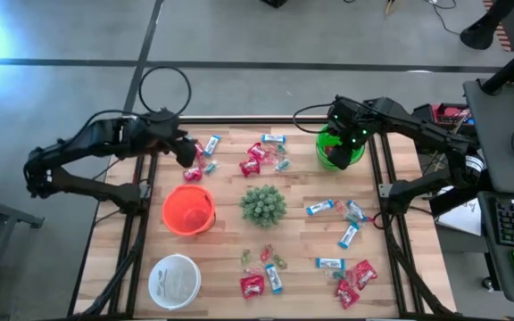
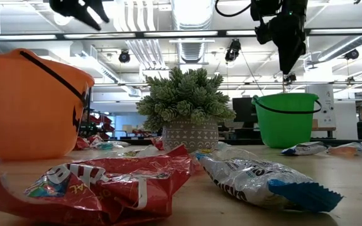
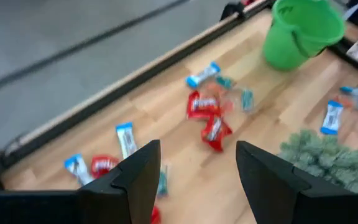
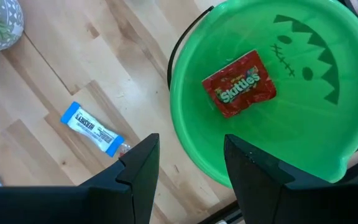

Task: Sort candy
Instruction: Put the blue gummy into the orange bucket

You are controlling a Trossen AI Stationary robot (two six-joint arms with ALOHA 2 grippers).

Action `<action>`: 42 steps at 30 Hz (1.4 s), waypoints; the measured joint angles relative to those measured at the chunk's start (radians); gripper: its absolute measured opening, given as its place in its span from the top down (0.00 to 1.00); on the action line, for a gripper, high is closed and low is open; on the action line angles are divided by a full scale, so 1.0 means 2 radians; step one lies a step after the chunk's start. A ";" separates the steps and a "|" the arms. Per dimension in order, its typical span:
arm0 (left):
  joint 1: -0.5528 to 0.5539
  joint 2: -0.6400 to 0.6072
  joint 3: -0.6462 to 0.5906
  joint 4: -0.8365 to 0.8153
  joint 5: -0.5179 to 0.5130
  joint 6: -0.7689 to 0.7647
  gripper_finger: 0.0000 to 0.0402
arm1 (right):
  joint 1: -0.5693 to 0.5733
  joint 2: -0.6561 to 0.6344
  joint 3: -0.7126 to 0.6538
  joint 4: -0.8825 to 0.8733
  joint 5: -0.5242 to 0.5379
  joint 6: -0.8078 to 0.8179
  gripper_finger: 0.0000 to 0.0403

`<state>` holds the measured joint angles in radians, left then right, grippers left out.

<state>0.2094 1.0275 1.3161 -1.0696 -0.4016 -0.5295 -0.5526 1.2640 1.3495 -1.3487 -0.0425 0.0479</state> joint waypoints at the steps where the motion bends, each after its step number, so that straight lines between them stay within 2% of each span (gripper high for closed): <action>1: 0.003 -0.004 -0.012 0.000 0.000 -0.006 0.52 | 0.000 0.000 0.000 0.000 0.000 0.000 0.58; 5: 0.016 -0.014 -0.051 0.020 0.001 -0.026 0.52 | 0.000 0.000 0.000 0.000 0.000 0.000 0.58; 9: 0.017 -0.010 -0.065 0.038 -0.014 -0.015 0.52 | 0.000 0.000 0.000 0.000 0.001 0.002 0.58; 19: 0.017 0.026 -0.016 0.020 -0.029 -0.028 0.52 | 0.000 0.000 0.000 0.000 0.001 0.028 0.58; 22: 0.020 0.039 0.005 0.018 -0.008 -0.016 0.52 | 0.000 0.000 0.000 0.000 0.001 0.032 0.58; 26: 0.031 0.057 0.024 0.016 0.074 0.009 0.52 | 0.000 0.000 0.000 0.000 0.001 0.042 0.58; 28: 0.037 0.066 0.027 0.009 0.092 0.032 0.52 | 0.000 0.000 0.000 0.000 0.001 0.043 0.58; 34: 0.052 0.080 0.028 -0.001 0.086 0.083 0.52 | 0.000 0.000 0.000 -0.003 0.000 0.068 0.58; 42: 0.056 0.041 -0.004 -0.018 0.045 0.077 0.52 | 0.000 0.000 0.000 -0.005 0.000 0.077 0.58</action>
<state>0.3210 1.1103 1.3079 -1.1051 -0.3126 -0.3752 -0.5524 1.2640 1.3495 -1.3596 -0.0418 0.2023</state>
